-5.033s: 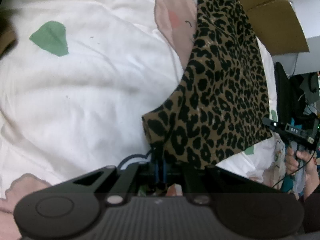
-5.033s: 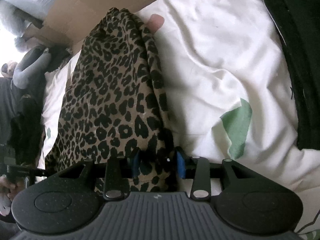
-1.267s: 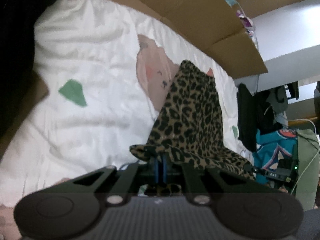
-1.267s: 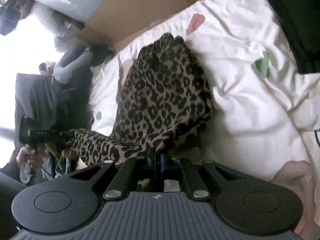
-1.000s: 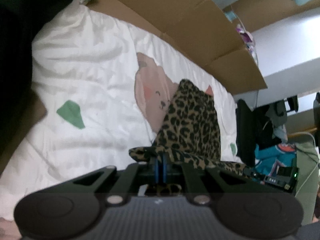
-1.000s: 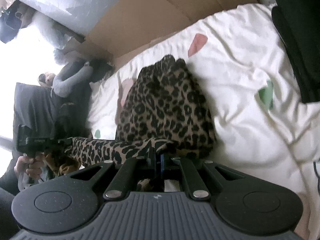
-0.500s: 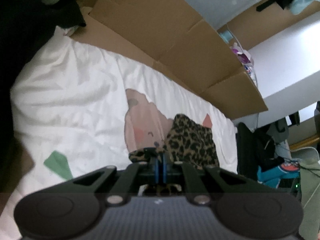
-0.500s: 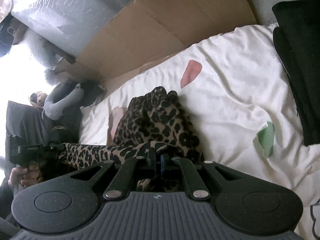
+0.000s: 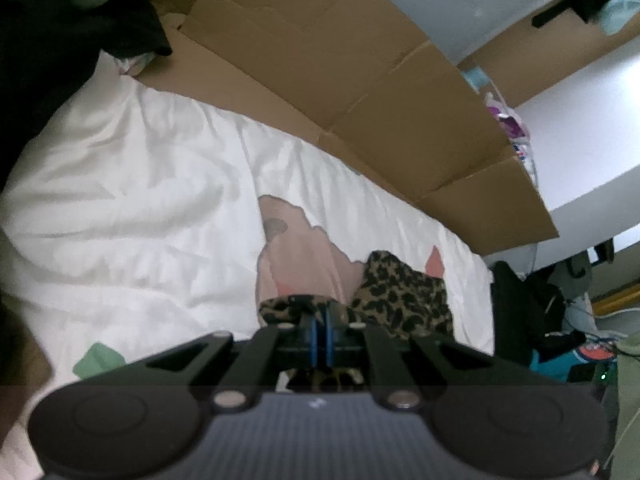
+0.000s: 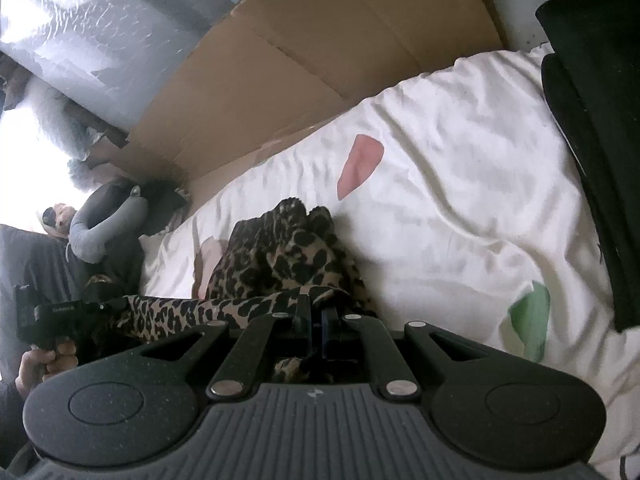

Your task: Fold clothes

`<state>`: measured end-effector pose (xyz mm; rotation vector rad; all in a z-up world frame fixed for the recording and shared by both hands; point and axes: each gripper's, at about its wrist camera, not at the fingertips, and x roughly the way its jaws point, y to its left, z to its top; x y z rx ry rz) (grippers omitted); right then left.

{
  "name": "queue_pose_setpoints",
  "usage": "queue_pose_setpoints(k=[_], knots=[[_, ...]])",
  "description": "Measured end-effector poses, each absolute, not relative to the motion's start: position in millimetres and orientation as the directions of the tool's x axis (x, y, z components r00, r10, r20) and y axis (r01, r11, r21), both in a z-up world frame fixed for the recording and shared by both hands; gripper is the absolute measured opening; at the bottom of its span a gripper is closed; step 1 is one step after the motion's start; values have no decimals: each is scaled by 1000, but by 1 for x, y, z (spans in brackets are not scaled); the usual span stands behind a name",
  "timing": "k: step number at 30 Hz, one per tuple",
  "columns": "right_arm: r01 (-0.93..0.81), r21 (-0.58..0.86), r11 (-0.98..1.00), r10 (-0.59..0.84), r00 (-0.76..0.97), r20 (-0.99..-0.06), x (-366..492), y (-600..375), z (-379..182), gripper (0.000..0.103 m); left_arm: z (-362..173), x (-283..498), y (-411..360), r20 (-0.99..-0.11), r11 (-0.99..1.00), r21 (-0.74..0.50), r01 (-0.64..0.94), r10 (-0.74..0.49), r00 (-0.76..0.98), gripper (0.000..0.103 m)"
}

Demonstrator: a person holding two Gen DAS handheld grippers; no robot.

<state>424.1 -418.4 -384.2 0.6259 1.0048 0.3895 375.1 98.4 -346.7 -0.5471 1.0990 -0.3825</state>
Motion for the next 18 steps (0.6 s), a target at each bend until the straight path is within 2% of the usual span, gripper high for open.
queue_pose_setpoints(k=[10, 12, 13, 14, 15, 16, 17, 18], knots=[[13, 637, 771, 568, 440, -696, 456, -415, -420, 8, -401, 400, 92, -785, 839, -543, -32, -493, 376, 7], [18, 638, 770, 568, 435, -698, 458, -415, -421, 8, -404, 400, 91, -795, 847, -530, -41, -479, 373, 15], [19, 641, 768, 570, 437, -696, 458, -416, -420, 10, -401, 399, 92, -801, 857, -513, -41, -462, 381, 21], [19, 643, 765, 572, 438, -694, 457, -416, -419, 11, -398, 397, 92, -804, 865, -501, -37, -449, 389, 33], [20, 646, 763, 571, 449, -687, 454, -417, -416, 21, -394, 394, 94, -806, 871, -490, -33, -438, 398, 46], [20, 650, 760, 569, 462, -680, 451, -419, -412, 34, -390, 391, 95, -805, 874, -484, -31, -431, 407, 51], [21, 653, 757, 568, 475, -673, 448, -420, -409, 42, -385, 387, 97, -804, 877, -479, -30, -425, 417, 54], [21, 657, 754, 566, 488, -665, 444, -422, -405, 54, -382, 384, 98, -802, 877, -479, -29, -424, 420, 54]])
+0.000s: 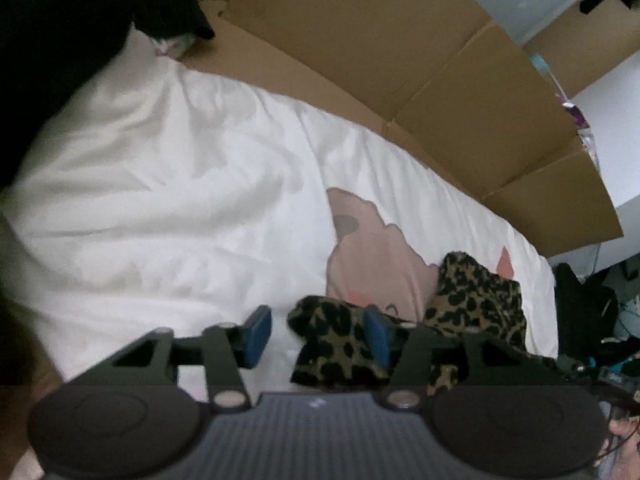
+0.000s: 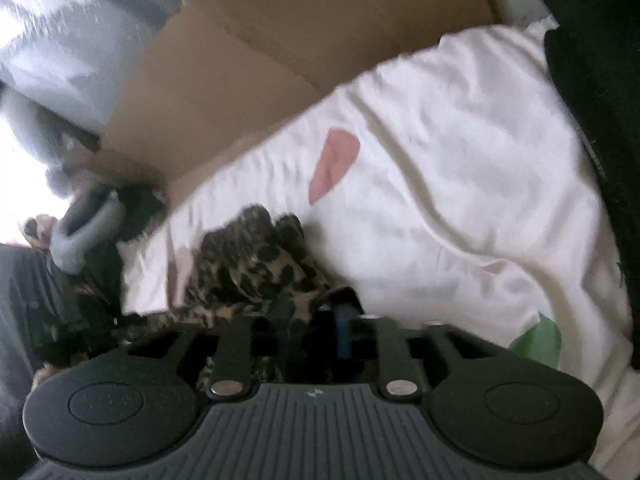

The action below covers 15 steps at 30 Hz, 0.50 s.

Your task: Fold clothes

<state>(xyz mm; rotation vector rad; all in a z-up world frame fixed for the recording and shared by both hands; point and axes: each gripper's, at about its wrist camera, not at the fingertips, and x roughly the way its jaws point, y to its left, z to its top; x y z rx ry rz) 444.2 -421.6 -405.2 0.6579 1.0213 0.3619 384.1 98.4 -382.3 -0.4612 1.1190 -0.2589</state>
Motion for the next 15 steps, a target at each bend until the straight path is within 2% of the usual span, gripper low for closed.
queue_pose_setpoints(k=[1, 3, 10, 15], knots=[[21, 660, 751, 564, 500, -657, 441, -423, -402, 60, -379, 381, 100, -800, 877, -480, -28, -424, 424, 54], [21, 667, 745, 559, 526, -641, 434, -426, -395, 63, -373, 375, 100, -798, 879, -476, -22, -422, 431, 54], [-10, 639, 769, 526, 578, -624, 401, -425, -371, 63, -362, 343, 89, -793, 880, -474, 25, -439, 423, 54], [-61, 540, 840, 474, 566, -674, 381, -405, -363, 61, -366, 326, 70, -806, 889, -454, 61, -439, 397, 53]])
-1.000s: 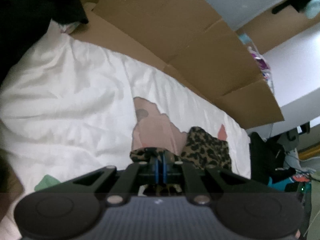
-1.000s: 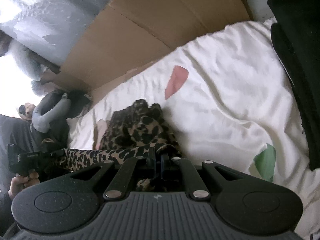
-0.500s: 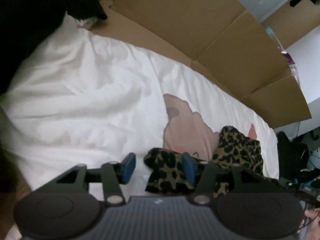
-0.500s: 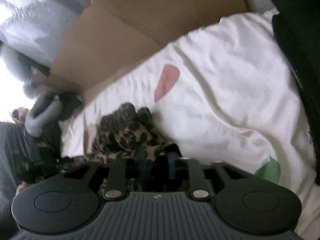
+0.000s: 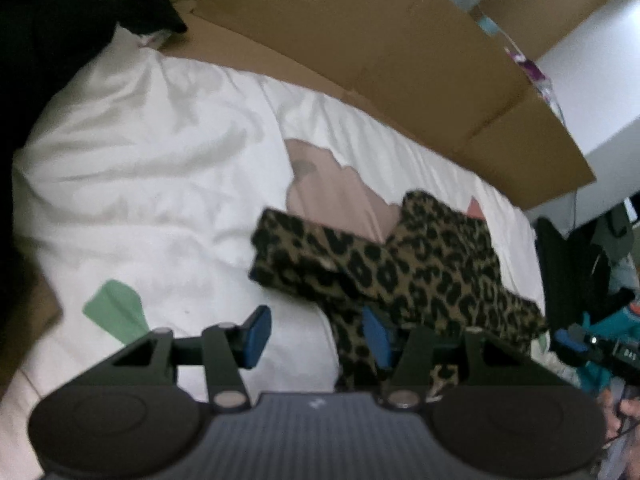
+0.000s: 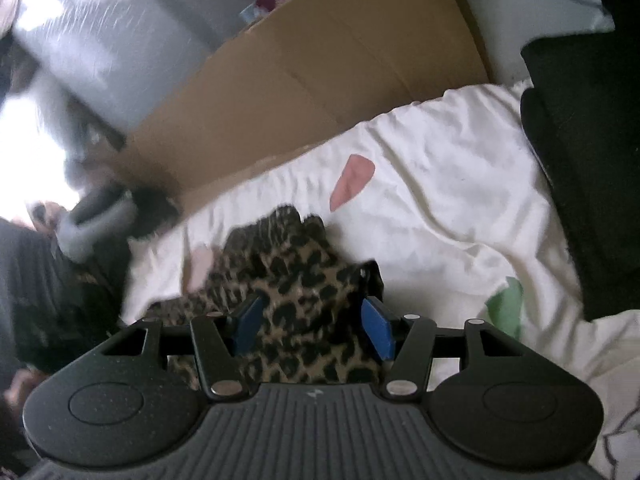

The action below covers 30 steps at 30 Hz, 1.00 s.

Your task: Fold clothes

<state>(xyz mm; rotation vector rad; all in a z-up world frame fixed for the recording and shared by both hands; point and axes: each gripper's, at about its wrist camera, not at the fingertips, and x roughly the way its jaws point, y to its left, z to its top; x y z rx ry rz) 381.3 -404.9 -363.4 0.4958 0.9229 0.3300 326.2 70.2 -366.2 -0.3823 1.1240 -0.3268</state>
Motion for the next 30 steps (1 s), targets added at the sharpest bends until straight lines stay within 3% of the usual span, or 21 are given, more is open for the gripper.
queue_pose_setpoints(k=[16, 19, 26, 30], knots=[[-148, 396, 906, 417, 467, -779, 384, -343, -398, 53, -388, 325, -4, -841, 891, -372, 262, -443, 312, 46], [-148, 348, 926, 376, 461, -804, 389, -334, -408, 42, -396, 323, -17, -864, 898, -290, 329, -394, 314, 45], [-223, 170, 960, 262, 496, -828, 389, -305, -418, 42, -396, 326, -23, -861, 911, -237, 338, -358, 362, 46], [-226, 112, 968, 218, 525, -823, 395, -298, -417, 40, -394, 327, -25, -855, 918, -206, 338, -337, 395, 40]])
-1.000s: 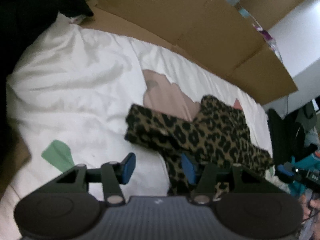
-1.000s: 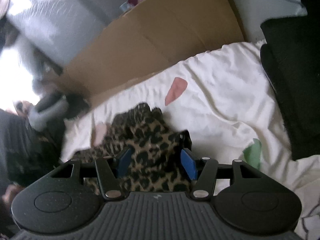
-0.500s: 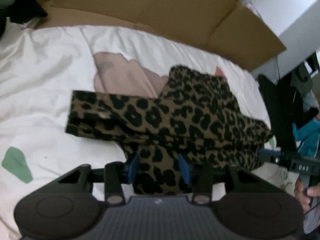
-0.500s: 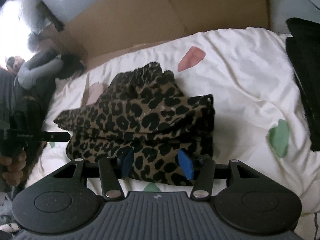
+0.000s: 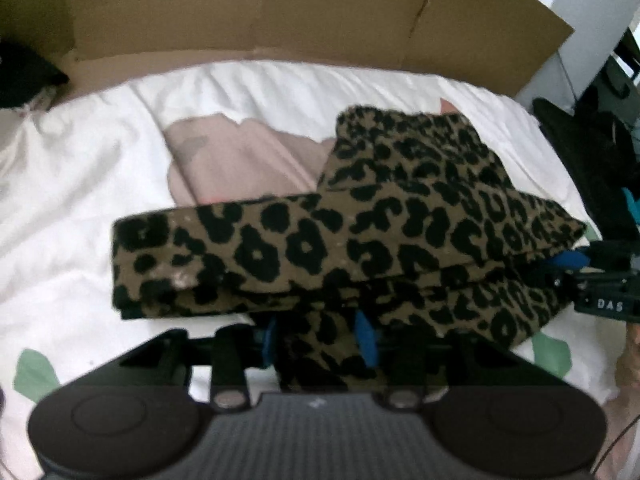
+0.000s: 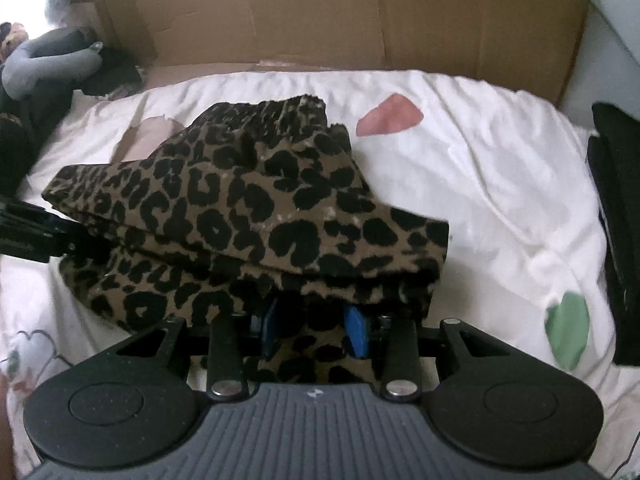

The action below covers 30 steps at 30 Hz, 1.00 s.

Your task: Fold clothes

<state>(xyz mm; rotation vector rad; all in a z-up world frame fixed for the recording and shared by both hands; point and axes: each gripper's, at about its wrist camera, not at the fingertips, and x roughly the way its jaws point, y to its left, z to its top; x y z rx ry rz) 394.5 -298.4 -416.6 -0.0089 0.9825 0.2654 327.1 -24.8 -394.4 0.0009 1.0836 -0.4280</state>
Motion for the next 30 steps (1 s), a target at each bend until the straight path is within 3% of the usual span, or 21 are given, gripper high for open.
queue_pose_setpoints(k=[18, 30], knots=[[-215, 97, 972, 214, 630, -746, 426, -312, -376, 38, -346, 351, -20, -767, 921, -196, 338, -359, 532, 37], [-170, 71, 983, 167, 655, -737, 439, -334, -370, 38, -352, 368, 4, -781, 948, -144, 285, -286, 555, 37]])
